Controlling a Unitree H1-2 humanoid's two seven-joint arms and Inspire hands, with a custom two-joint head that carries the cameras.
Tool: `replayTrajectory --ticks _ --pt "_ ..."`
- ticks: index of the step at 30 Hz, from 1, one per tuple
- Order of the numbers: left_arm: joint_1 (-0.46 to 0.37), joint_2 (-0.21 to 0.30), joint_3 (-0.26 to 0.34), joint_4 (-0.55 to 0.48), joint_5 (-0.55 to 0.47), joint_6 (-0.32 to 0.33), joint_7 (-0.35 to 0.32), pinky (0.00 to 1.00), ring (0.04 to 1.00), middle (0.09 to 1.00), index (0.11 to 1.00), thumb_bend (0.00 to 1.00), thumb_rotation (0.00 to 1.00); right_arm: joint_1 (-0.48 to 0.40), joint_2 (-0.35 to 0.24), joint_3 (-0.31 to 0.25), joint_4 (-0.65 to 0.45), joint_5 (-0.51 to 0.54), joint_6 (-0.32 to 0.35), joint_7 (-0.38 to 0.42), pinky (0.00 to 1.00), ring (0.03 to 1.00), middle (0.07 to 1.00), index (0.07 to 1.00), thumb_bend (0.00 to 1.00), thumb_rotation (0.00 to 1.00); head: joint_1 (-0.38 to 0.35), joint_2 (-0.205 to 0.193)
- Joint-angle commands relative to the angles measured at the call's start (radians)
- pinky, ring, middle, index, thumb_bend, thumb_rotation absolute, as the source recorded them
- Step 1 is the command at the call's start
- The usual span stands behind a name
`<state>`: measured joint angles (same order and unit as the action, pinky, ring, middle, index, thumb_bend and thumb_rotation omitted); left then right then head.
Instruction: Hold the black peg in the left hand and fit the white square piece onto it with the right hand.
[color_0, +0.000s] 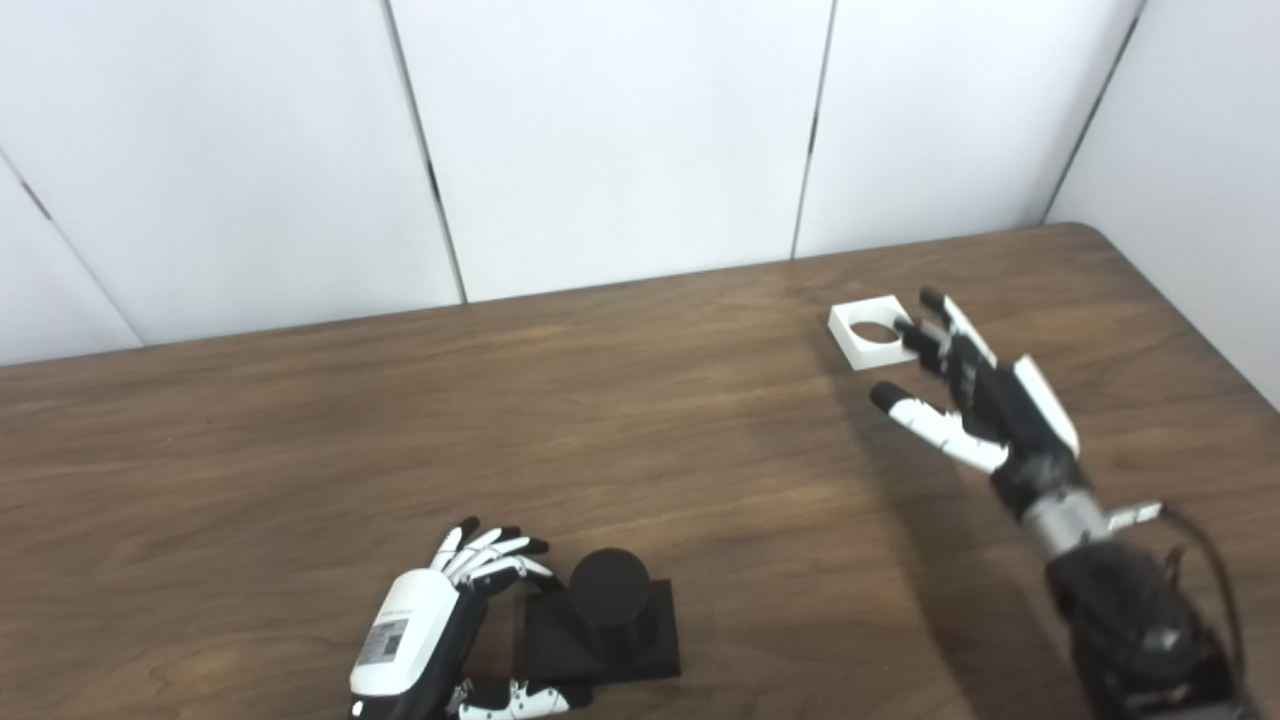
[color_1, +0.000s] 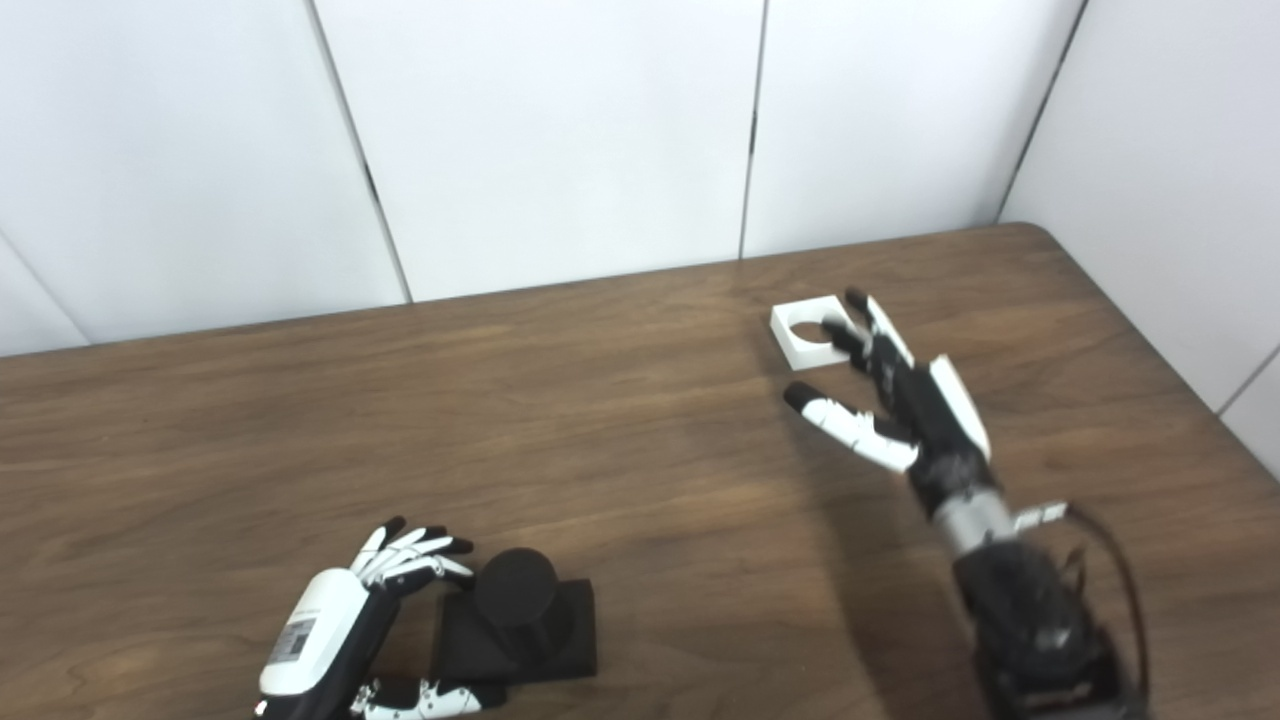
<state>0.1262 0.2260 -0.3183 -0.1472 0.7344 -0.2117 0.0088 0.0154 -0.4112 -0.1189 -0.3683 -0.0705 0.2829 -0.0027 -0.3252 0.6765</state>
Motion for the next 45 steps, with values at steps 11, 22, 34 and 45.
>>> replayTrajectory --ticks 11,22,34,45 --pt "-0.016 -0.001 -0.004 0.022 0.011 -0.019 0.019 1.0 0.884 0.813 0.486 0.51 0.04 -0.25 -0.286 0.064 0.007 -0.222 0.126 0.188 0.9 0.928 0.937 0.977 0.81 0.3 -0.003 -0.008" --pt "-0.021 -0.026 -0.019 0.093 0.086 -0.044 0.123 1.0 0.862 0.784 0.484 0.51 0.05 -0.507 -0.457 0.306 0.217 -0.476 0.16 0.432 0.99 1.0 1.0 0.957 0.94 0.21 0.004 -0.012" --pt "-0.024 -0.037 -0.021 0.101 0.079 -0.067 0.14 1.0 0.864 0.79 0.484 0.51 0.04 -0.688 -0.447 0.444 0.406 -0.624 0.129 0.597 1.0 1.0 1.0 0.966 0.99 0.2 0.014 -0.016" --pt "-0.03 -0.047 -0.025 0.135 0.086 -0.089 0.182 1.0 0.855 0.78 0.483 0.51 0.05 -0.757 -0.392 0.512 0.526 -0.699 0.105 0.633 1.0 1.0 1.0 0.966 1.0 0.2 0.023 -0.013"
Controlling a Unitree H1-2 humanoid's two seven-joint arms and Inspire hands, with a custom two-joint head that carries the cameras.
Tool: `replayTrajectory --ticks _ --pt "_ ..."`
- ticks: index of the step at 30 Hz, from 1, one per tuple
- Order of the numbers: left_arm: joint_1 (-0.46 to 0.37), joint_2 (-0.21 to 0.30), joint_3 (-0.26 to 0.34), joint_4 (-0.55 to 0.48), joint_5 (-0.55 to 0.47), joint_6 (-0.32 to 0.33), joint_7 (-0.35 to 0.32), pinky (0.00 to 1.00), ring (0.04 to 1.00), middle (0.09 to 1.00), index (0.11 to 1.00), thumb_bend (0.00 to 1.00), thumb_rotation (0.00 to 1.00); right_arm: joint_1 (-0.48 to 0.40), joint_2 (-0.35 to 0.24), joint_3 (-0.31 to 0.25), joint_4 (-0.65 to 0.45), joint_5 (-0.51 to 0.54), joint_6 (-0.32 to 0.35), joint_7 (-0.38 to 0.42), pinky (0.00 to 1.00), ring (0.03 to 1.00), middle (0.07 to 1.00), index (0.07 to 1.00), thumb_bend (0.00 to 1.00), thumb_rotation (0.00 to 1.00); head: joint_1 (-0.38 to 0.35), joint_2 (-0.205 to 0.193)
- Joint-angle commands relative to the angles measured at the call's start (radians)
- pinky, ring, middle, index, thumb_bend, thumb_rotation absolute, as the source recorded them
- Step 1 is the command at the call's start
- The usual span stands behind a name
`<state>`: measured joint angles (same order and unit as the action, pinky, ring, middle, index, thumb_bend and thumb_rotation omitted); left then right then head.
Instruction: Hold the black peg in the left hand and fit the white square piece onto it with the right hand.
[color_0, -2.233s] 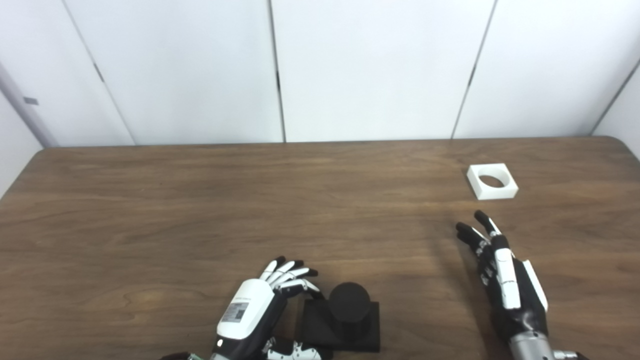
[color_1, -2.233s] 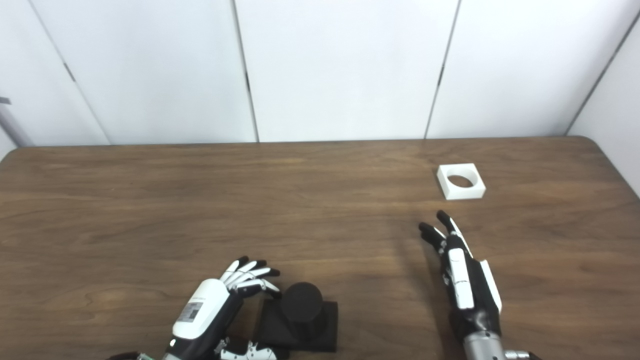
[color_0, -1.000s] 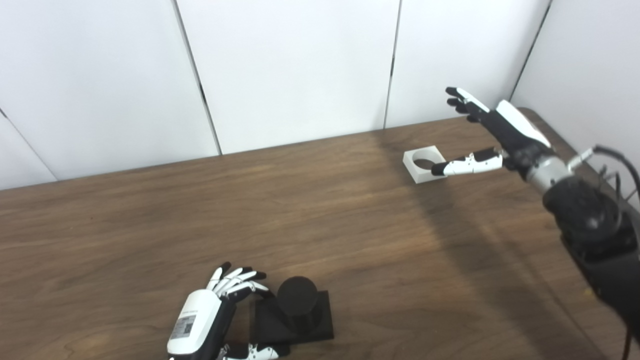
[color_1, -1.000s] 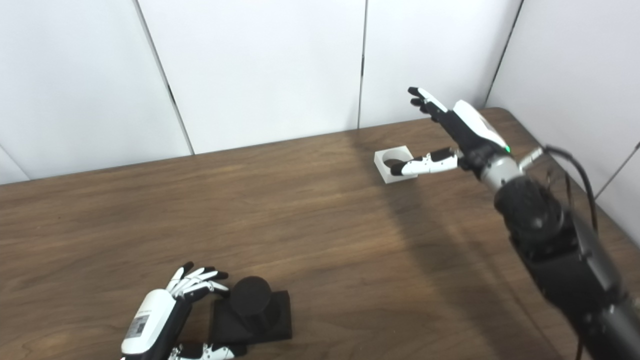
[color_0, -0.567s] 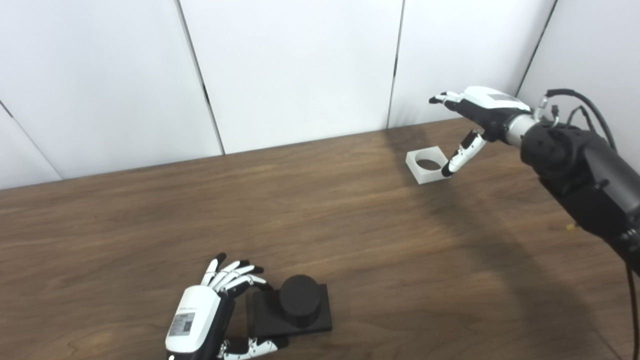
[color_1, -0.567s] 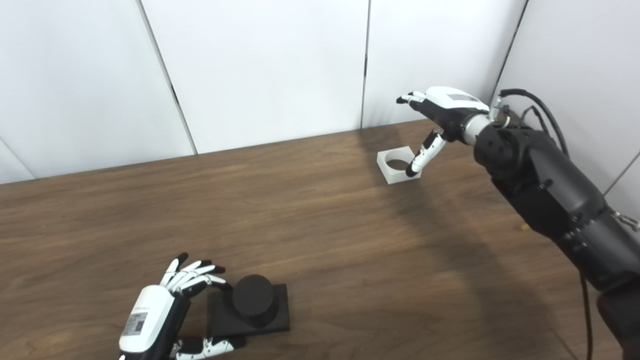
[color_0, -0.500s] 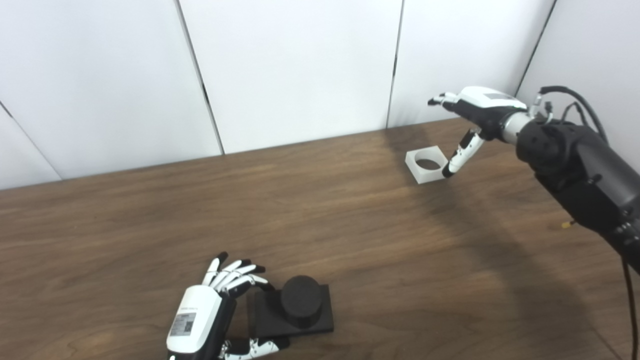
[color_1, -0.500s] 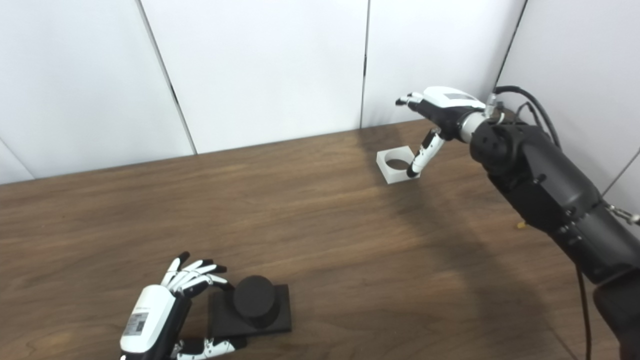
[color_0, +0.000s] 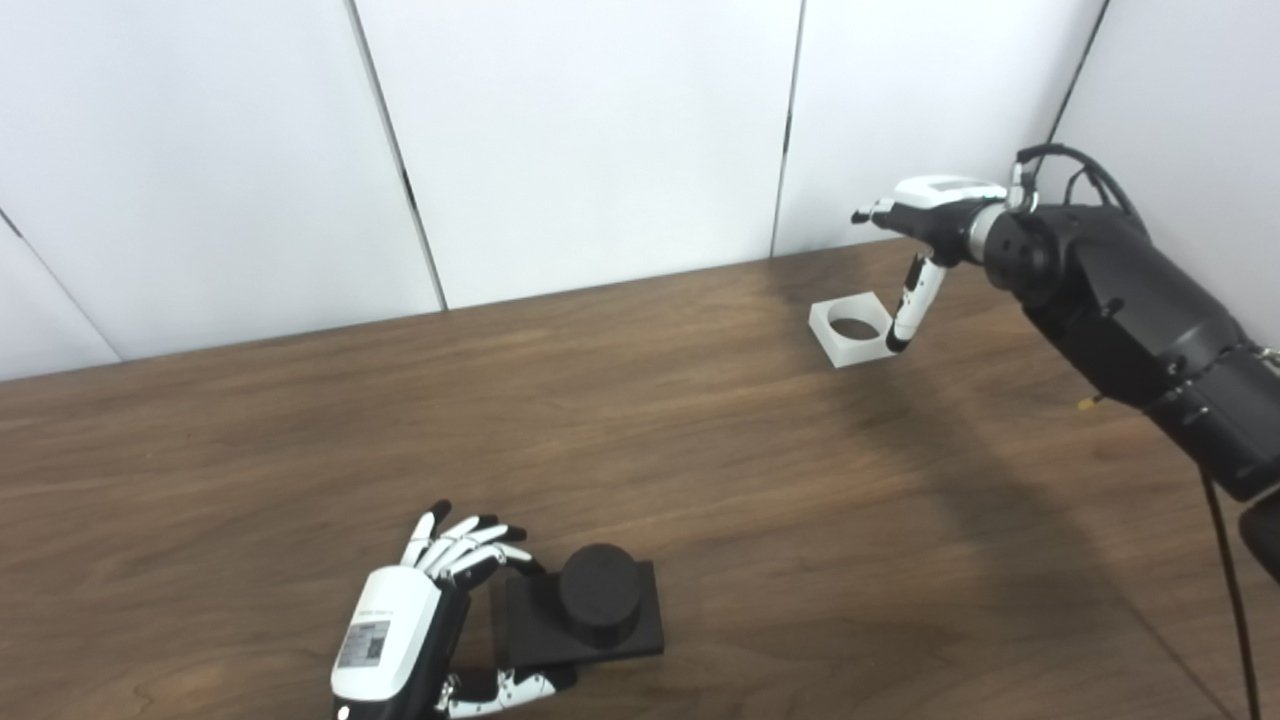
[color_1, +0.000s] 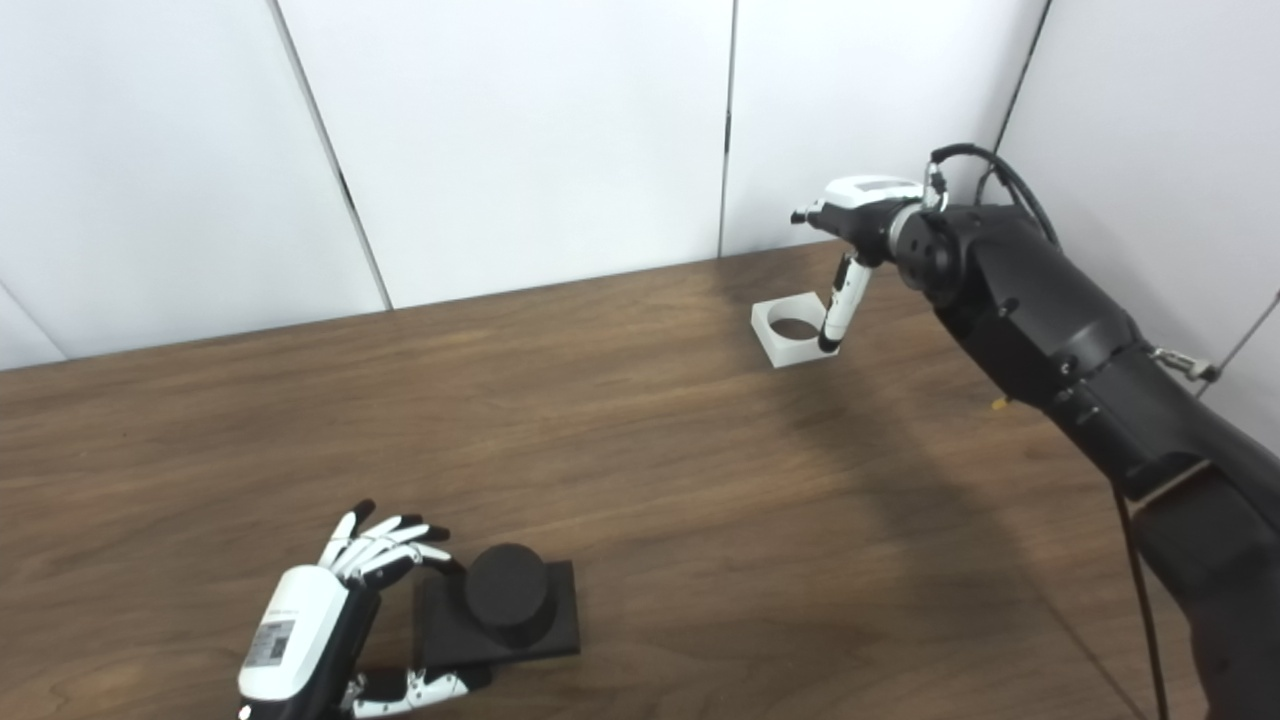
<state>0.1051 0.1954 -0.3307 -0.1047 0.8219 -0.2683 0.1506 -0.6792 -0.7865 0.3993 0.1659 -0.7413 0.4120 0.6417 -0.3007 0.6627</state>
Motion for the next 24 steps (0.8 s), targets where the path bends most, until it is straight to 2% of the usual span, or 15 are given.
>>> replayTrajectory --ticks 1,11,19,24 --pt "-0.01 -0.018 -0.013 0.097 0.001 -0.031 0.045 1.0 0.854 0.778 0.483 0.51 0.05 -0.064 -0.01 -0.004 0.002 -0.032 -0.027 -0.015 1.0 1.0 1.0 0.963 1.0 0.2 -0.001 0.001" --pt "-0.007 -0.015 -0.016 0.065 -0.007 -0.018 0.013 1.0 0.858 0.781 0.483 0.51 0.05 -0.071 0.031 0.023 0.06 -0.059 -0.049 -0.001 1.0 1.0 1.0 0.961 1.0 0.22 0.004 0.005" --pt "0.022 -0.028 -0.012 -0.007 -0.017 0.047 -0.048 1.0 0.879 0.794 0.484 0.51 0.04 -0.075 0.052 0.045 0.112 -0.087 -0.072 -0.01 1.0 1.0 1.0 0.957 1.0 0.23 0.01 0.008" --pt "0.017 -0.028 -0.014 0.01 -0.004 0.032 -0.031 1.0 0.875 0.792 0.483 0.51 0.05 -0.078 0.06 0.042 0.15 -0.1 -0.083 -0.023 1.0 1.0 1.0 0.957 1.0 0.24 0.018 0.01"
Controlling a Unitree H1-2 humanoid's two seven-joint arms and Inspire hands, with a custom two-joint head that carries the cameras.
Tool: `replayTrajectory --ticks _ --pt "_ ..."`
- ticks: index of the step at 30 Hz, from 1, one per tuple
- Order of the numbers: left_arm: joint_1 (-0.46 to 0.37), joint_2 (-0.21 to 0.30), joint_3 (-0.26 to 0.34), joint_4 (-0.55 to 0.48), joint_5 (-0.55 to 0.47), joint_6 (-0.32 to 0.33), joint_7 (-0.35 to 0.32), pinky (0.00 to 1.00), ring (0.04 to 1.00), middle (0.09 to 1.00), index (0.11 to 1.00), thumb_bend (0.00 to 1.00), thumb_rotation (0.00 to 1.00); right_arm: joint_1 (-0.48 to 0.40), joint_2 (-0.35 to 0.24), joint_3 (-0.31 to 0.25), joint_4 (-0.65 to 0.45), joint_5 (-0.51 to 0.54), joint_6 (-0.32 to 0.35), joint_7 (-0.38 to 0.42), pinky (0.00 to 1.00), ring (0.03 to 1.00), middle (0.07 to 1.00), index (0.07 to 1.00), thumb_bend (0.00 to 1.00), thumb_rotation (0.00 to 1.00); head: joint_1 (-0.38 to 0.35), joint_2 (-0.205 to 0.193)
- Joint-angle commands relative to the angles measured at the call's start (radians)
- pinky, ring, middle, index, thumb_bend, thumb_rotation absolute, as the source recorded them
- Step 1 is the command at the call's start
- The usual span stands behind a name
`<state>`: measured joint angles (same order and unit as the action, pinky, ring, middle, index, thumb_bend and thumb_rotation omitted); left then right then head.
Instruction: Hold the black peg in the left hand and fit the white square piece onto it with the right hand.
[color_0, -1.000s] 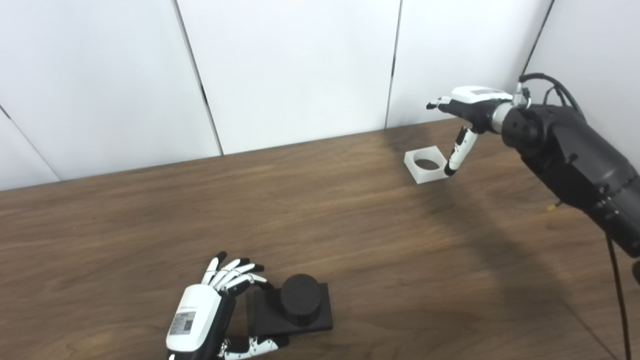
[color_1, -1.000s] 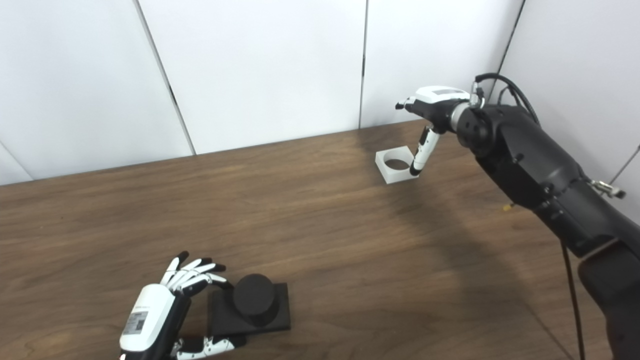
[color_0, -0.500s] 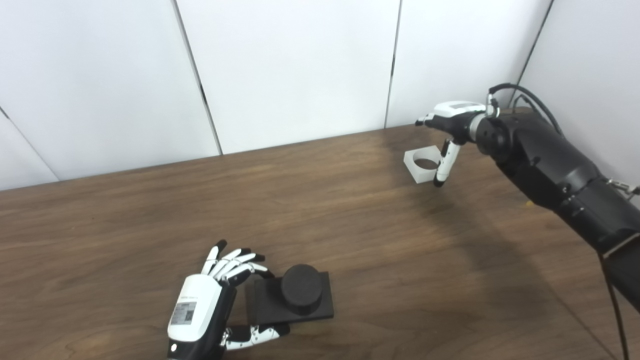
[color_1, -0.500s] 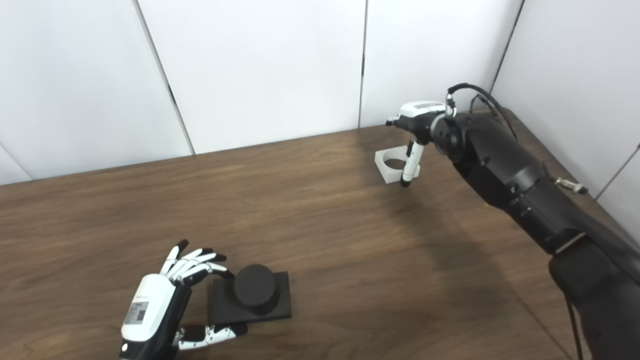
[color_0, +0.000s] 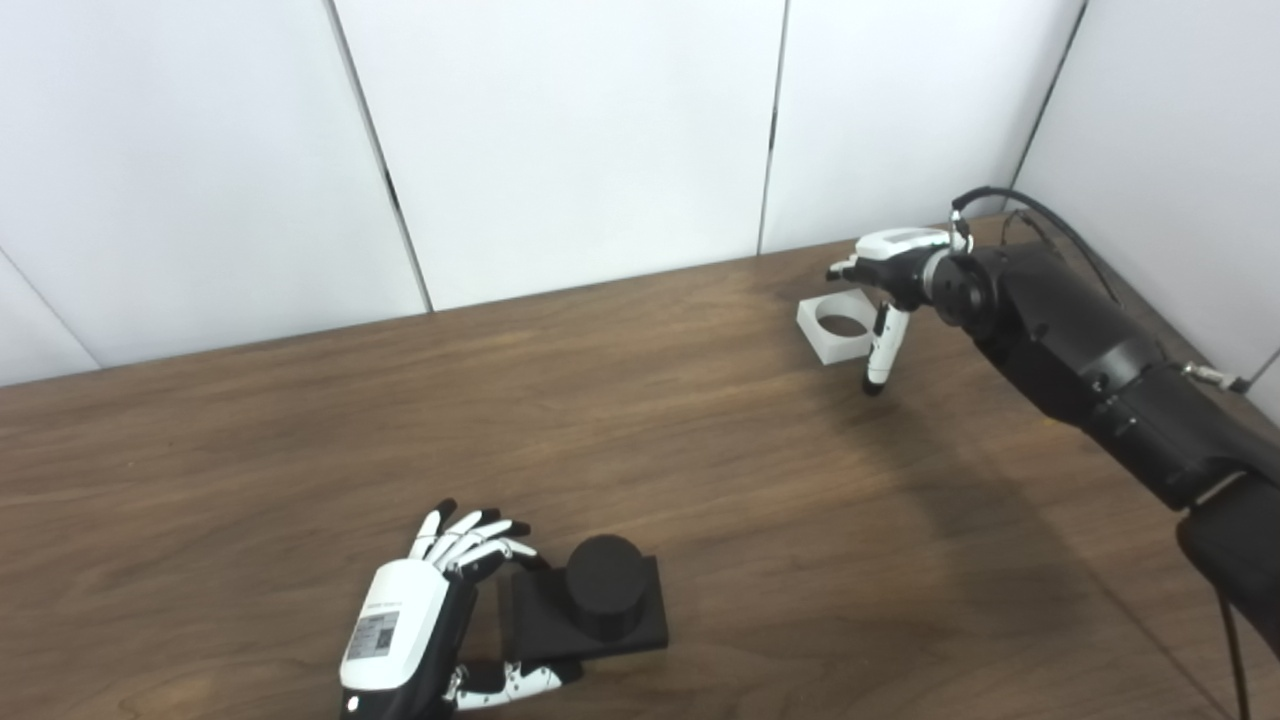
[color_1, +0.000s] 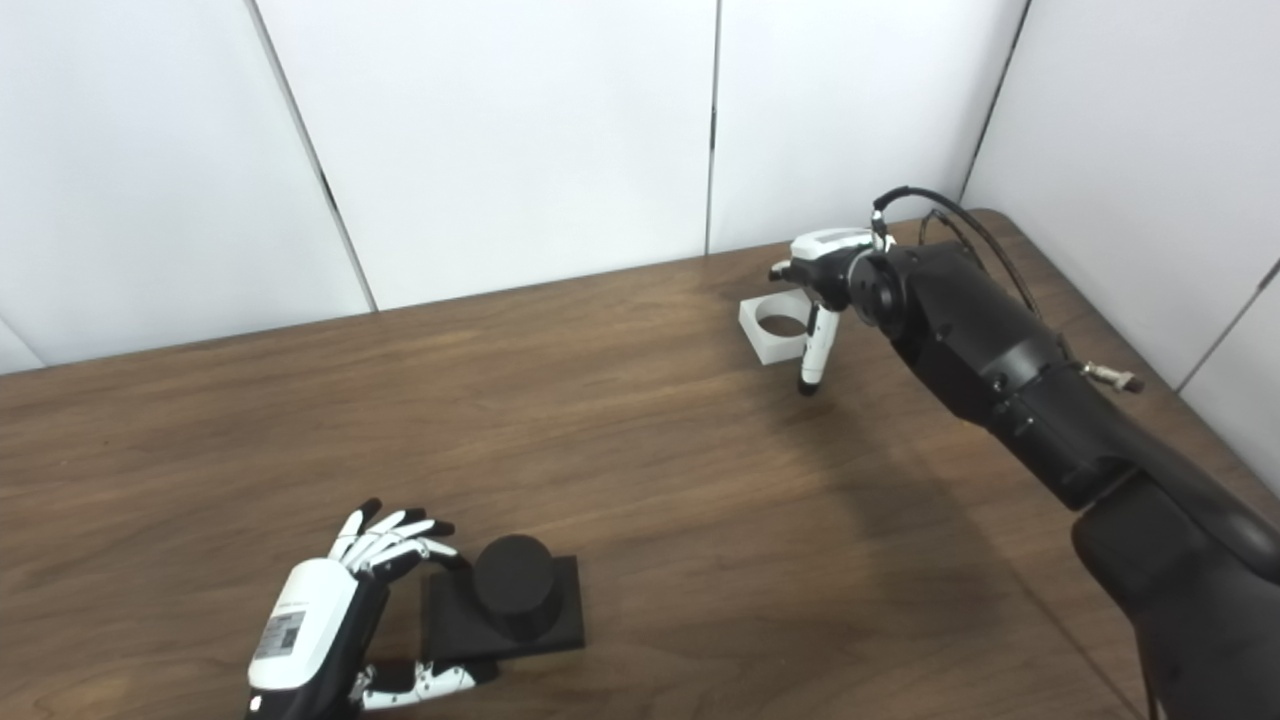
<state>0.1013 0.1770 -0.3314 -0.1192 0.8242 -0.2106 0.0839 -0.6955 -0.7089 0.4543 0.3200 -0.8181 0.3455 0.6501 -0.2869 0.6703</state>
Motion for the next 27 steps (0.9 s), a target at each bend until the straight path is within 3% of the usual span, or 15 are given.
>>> replayTrajectory --ticks 1,6,11,13,27 --pt "0.019 -0.009 -0.015 0.027 -0.002 -0.029 0.039 1.0 0.869 0.789 0.483 0.51 0.05 -0.062 -0.017 -0.013 0.001 -0.024 -0.017 -0.032 1.0 1.0 1.0 0.957 1.0 0.24 0.004 0.002" --pt "0.012 -0.004 -0.021 0.042 0.001 -0.048 0.059 1.0 0.858 0.782 0.483 0.51 0.05 -0.061 -0.012 -0.016 0.019 -0.024 -0.014 -0.04 1.0 1.0 1.0 0.957 0.99 0.22 0.01 0.005" --pt "0.029 0.002 -0.024 -0.052 -0.02 0.036 -0.057 1.0 0.897 0.816 0.486 0.51 0.04 -0.054 -0.006 -0.011 0.056 -0.03 -0.06 -0.1 1.0 1.0 1.0 0.924 0.95 0.23 0.015 0.006" --pt "0.029 0.003 -0.027 -0.067 -0.013 0.052 -0.076 1.0 0.899 0.818 0.487 0.51 0.04 -0.051 -0.002 -0.014 0.062 -0.031 -0.069 -0.113 1.0 1.0 1.0 0.904 0.94 0.23 0.017 0.006" --pt "0.035 0.01 -0.069 -0.045 0.059 0.03 -0.023 1.0 0.872 0.791 0.486 0.51 0.04 -0.026 0.017 -0.016 0.049 -0.031 -0.112 -0.171 1.0 1.0 0.961 0.75 0.85 0.23 0.019 0.009"
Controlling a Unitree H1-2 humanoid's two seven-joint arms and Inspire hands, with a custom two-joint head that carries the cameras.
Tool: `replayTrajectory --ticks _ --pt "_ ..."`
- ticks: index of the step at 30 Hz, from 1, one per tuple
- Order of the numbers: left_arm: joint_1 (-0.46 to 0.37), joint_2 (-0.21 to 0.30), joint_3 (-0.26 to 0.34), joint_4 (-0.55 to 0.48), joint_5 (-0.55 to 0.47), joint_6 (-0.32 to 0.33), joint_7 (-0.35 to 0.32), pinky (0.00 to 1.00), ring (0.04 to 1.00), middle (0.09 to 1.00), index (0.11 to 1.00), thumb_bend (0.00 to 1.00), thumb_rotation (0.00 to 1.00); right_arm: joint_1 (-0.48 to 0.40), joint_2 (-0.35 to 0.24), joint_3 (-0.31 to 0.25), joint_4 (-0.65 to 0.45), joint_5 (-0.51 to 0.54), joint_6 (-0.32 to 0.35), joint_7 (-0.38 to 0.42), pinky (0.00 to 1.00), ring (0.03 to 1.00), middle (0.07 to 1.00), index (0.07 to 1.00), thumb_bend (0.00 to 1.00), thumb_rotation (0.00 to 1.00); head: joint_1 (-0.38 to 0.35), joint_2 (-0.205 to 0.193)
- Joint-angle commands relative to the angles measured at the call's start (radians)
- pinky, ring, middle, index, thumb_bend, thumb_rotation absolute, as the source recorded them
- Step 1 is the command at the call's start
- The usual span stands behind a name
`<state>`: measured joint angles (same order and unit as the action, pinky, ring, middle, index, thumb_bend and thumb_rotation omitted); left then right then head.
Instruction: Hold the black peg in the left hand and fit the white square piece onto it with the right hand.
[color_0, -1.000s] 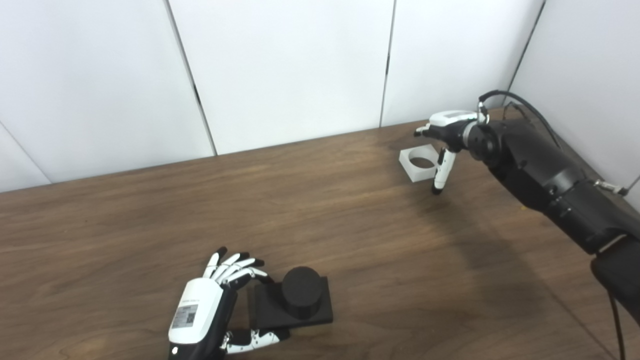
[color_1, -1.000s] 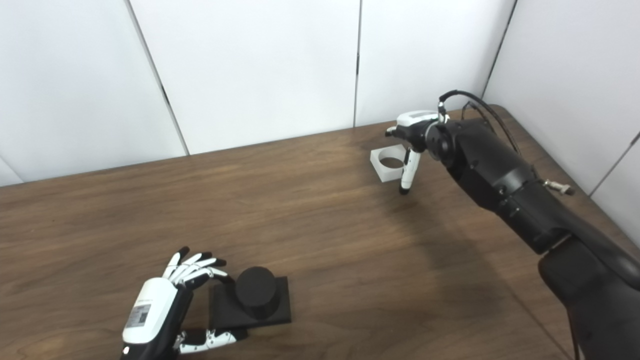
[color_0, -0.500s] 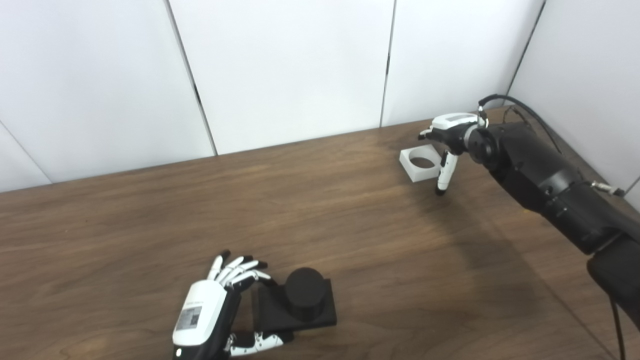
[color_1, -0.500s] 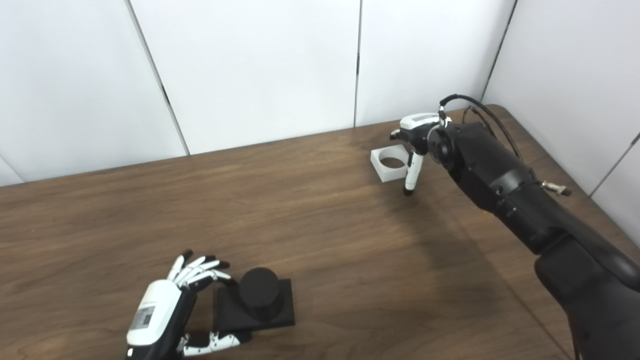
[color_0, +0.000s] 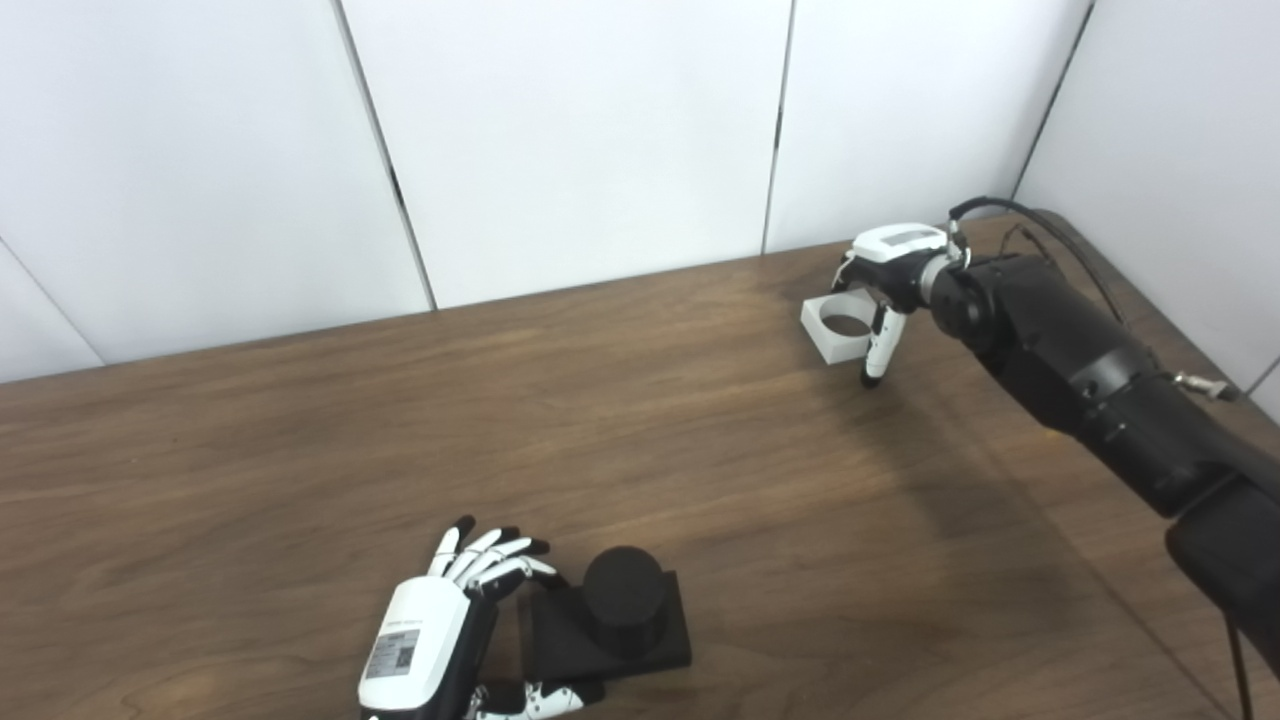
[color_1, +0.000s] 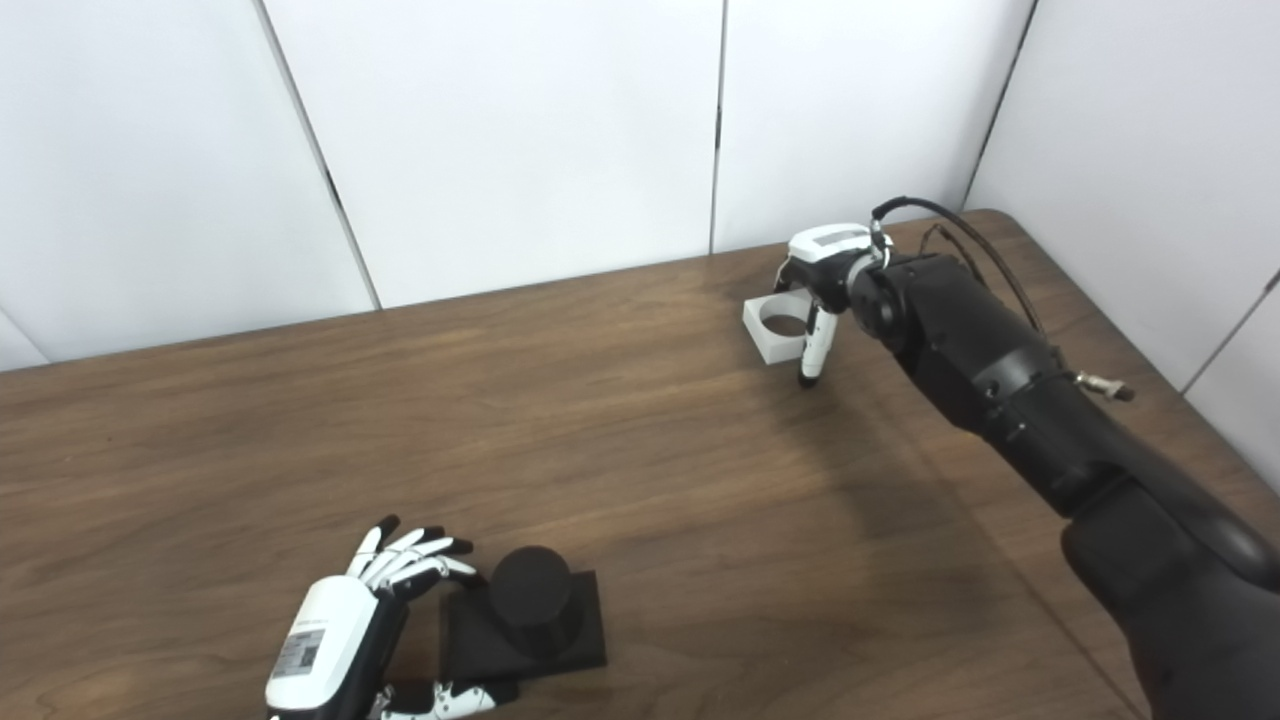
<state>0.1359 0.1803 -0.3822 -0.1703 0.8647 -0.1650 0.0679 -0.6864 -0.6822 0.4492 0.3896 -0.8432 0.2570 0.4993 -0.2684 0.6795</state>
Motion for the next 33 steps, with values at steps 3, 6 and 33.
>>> replayTrajectory --ticks 3,6,33 --pt "0.002 0.004 -0.016 0.002 -0.004 -0.01 -0.014 1.0 0.875 0.79 0.486 0.51 0.04 -0.03 -0.005 -0.009 -0.02 -0.01 -0.025 -0.029 1.0 0.997 0.952 0.739 0.84 0.23 0.004 0.001" --pt "-0.001 0.001 -0.013 -0.002 -0.008 0.0 -0.023 1.0 0.886 0.793 0.486 0.51 0.05 -0.027 -0.004 -0.01 -0.013 -0.01 -0.033 -0.039 1.0 0.989 0.943 0.734 0.84 0.24 0.009 0.001" --pt "0.001 -0.011 -0.002 -0.014 -0.018 0.014 -0.038 1.0 0.893 0.81 0.487 0.51 0.04 0.008 -0.006 -0.038 0.016 0.003 -0.122 -0.144 0.85 0.889 0.811 0.486 0.52 0.13 0.017 0.006"
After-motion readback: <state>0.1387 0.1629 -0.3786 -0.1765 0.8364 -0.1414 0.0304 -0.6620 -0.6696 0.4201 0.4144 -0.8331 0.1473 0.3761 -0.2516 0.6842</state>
